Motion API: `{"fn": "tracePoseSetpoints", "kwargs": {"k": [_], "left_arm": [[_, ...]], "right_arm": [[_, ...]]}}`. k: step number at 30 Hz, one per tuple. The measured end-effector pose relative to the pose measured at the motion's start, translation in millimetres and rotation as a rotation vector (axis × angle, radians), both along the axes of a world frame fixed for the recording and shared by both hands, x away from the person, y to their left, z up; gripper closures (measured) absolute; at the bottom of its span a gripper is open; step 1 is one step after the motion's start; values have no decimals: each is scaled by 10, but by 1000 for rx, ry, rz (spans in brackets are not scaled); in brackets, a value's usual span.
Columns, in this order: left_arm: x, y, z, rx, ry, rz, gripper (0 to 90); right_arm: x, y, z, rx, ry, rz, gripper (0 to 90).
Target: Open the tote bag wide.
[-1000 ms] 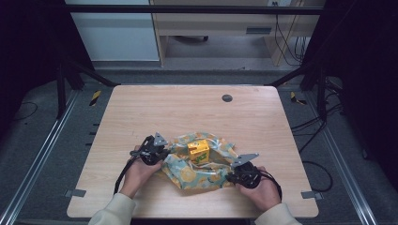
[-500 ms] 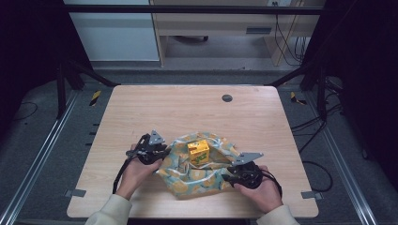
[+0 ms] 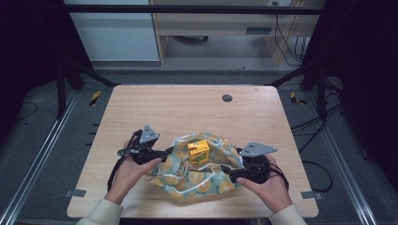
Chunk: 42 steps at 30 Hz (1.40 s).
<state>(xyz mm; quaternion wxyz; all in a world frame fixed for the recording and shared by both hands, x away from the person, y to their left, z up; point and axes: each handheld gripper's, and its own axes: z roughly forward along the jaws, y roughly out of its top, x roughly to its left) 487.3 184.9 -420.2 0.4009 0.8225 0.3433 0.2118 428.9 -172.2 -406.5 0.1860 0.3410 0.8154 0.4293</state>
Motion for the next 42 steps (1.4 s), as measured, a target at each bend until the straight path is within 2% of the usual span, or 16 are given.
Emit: {"fn": "tracePoseSetpoints", "kwargs": {"k": [3,7,13,20,25,29,33,36,39,42], "left_arm": [[-60,103,50,10,-12,23,169],[-147,276,83,18,-6,44,120],[-279,536,46,44,-4,60,81],[-370,736,-92,77,8,77,61],[-368,912,-208,109,42,116,58],[-343,1056,-300,105,62,160,58],[-314,1165,-383,85,88,194,58],[-303,1231,-429,93,93,220,58],[-296,1303,-468,83,95,250,61],[-290,1358,-492,83,93,265,62]], "right_arm": [[33,-83,65,28,-26,-59,136],[50,-206,123,53,-62,-140,108],[59,-405,97,58,-62,-211,79],[70,-569,-78,36,-4,-263,75],[116,-684,-235,22,50,-305,88],[167,-788,-345,32,93,-352,103],[208,-852,-440,-3,118,-393,109],[229,-879,-504,-32,127,-419,108],[257,-894,-562,-60,124,-437,109],[308,-891,-613,-76,142,-459,108]]}}
